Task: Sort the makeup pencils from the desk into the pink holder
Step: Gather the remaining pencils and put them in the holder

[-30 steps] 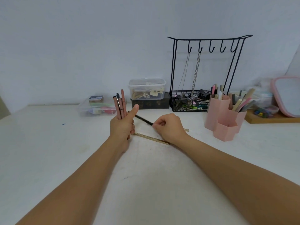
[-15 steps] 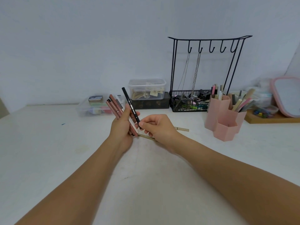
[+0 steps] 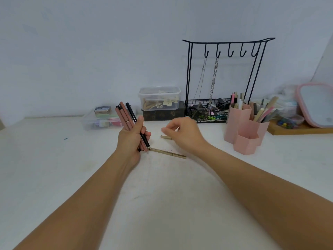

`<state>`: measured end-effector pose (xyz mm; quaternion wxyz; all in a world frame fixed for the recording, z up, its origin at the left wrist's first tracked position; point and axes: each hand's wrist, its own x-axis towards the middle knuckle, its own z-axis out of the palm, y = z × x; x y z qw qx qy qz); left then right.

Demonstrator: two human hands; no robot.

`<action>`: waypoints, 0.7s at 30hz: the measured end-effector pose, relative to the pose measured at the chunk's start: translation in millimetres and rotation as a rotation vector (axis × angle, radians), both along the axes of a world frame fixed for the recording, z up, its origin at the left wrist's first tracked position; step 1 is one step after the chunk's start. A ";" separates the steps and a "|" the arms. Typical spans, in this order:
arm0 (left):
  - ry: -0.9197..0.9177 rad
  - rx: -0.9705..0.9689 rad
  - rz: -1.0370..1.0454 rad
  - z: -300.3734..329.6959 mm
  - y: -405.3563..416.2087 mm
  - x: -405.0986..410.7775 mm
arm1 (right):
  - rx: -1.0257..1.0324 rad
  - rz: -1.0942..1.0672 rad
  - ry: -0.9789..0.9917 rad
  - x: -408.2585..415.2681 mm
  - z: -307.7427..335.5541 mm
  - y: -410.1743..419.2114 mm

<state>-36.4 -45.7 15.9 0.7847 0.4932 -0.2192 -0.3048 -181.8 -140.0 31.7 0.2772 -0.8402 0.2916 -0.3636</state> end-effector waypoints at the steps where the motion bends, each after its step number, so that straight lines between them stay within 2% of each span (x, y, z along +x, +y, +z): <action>1: 0.006 0.005 -0.001 0.0 0.5 0.9 | -0.059 -0.049 0.080 -6.2 4.7 -7.5; 6: 0.033 0.026 -0.032 1.2 1.2 0.4 | -0.062 -0.150 0.562 -21.1 11.2 -27.0; 8: 0.023 0.042 -0.045 1.6 -0.2 -2.2 | -0.036 -0.142 0.628 -21.7 9.8 -28.7; 12: 0.007 0.067 -0.089 -1.6 -1.2 -6.9 | -0.041 -0.128 0.624 -19.7 4.8 -31.2; 14: 0.008 0.078 -0.101 -2.4 -1.7 -8.2 | -0.006 -0.099 0.546 -17.3 5.7 -30.5; 19: 0.053 0.085 -0.127 -3.8 -3.7 -8.8 | 0.420 0.158 -0.004 -9.4 21.1 -6.5; 21: 0.068 0.079 -0.133 -4.3 -4.4 -9.0 | 0.509 0.236 -0.139 -3.0 23.1 7.5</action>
